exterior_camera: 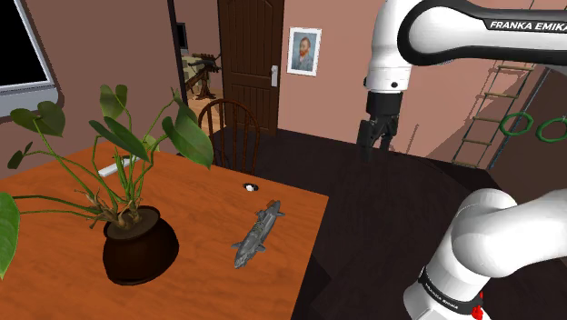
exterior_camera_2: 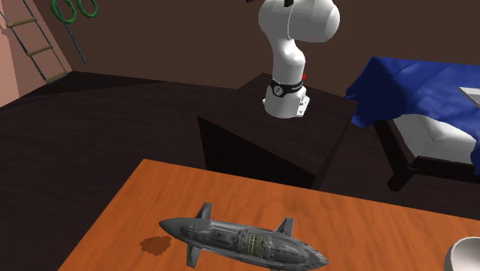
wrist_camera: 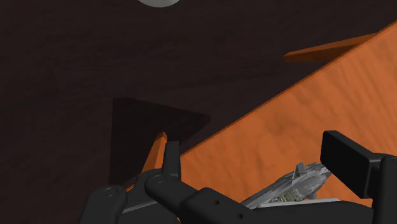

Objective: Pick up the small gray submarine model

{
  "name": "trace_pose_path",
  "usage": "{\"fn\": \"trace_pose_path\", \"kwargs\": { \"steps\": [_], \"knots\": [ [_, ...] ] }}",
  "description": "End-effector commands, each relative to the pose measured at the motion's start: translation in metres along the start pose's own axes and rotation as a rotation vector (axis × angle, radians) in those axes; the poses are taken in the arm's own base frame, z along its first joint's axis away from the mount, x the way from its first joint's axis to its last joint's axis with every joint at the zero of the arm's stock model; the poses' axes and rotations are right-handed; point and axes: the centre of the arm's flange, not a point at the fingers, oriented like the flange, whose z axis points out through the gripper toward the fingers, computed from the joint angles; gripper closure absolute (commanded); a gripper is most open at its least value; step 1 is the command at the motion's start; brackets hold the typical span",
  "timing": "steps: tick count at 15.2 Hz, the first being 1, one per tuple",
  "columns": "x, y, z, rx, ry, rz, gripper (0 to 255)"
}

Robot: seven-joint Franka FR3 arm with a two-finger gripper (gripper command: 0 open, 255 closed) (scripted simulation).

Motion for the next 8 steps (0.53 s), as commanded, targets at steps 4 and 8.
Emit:
{"fn": "trace_pose_path", "kwargs": {
  "steps": [4,8],
  "knots": [
    [0.02,-0.031,0.021,-0.018,-0.006,0.091,0],
    [0.051,-0.068,0.05,-0.042,-0.014,0.211,0]
  ]
}}
